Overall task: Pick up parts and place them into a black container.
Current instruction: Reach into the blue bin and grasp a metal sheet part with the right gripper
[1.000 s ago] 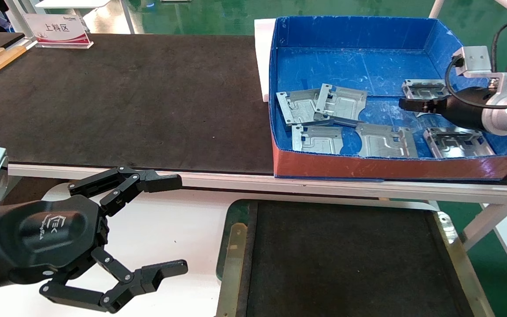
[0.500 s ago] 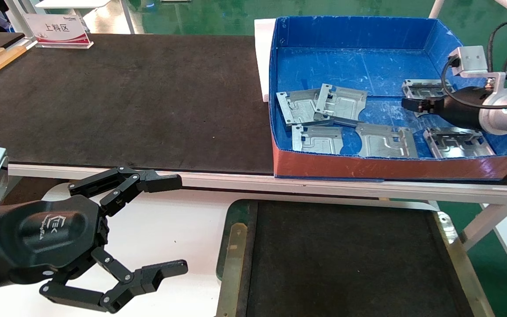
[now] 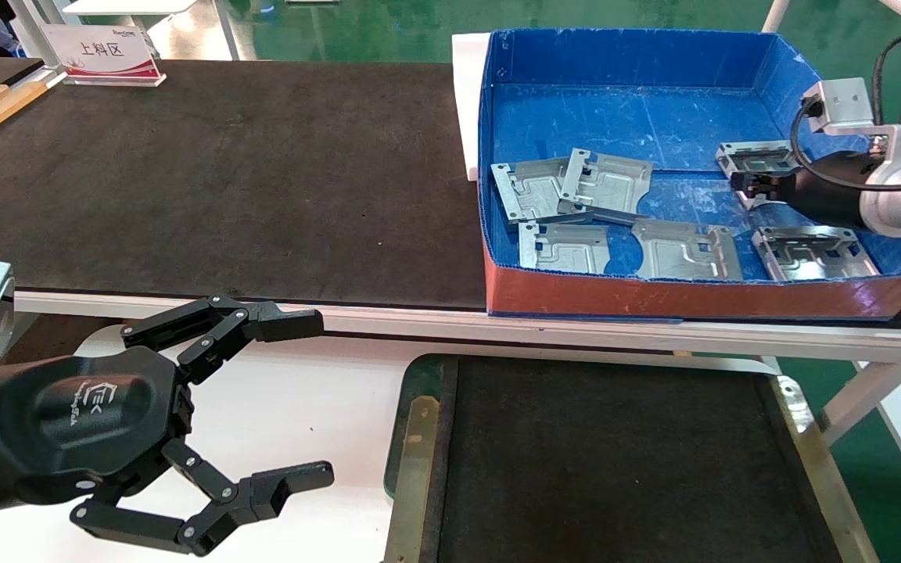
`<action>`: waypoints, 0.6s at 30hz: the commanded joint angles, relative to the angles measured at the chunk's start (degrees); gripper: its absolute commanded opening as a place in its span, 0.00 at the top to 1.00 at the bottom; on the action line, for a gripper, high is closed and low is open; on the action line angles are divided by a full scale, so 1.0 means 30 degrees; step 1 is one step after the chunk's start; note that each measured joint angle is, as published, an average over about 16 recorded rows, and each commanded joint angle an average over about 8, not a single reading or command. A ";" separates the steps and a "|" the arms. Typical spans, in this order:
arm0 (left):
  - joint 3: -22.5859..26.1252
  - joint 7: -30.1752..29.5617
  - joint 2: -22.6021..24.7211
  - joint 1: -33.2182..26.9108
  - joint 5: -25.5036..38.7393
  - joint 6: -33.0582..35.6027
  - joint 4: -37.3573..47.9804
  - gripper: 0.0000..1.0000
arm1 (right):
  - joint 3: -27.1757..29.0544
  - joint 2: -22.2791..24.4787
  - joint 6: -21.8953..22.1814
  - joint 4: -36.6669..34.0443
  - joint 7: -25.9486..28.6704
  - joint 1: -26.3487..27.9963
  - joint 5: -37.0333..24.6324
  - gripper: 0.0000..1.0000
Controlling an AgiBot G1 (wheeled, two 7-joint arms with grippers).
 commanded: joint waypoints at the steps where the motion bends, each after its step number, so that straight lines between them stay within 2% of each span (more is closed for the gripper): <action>1: 0.0000 0.0000 0.0000 0.0000 0.0000 0.0000 0.0000 0.00 | -0.0023 0.0025 -0.0023 -0.0001 -0.0006 -0.0017 -0.0033 1.00; 18: 0.0000 0.0000 0.0000 0.0000 0.0000 0.0000 0.0000 0.00 | -0.0061 0.0045 -0.0343 0.0131 -0.0107 -0.0147 -0.0088 1.00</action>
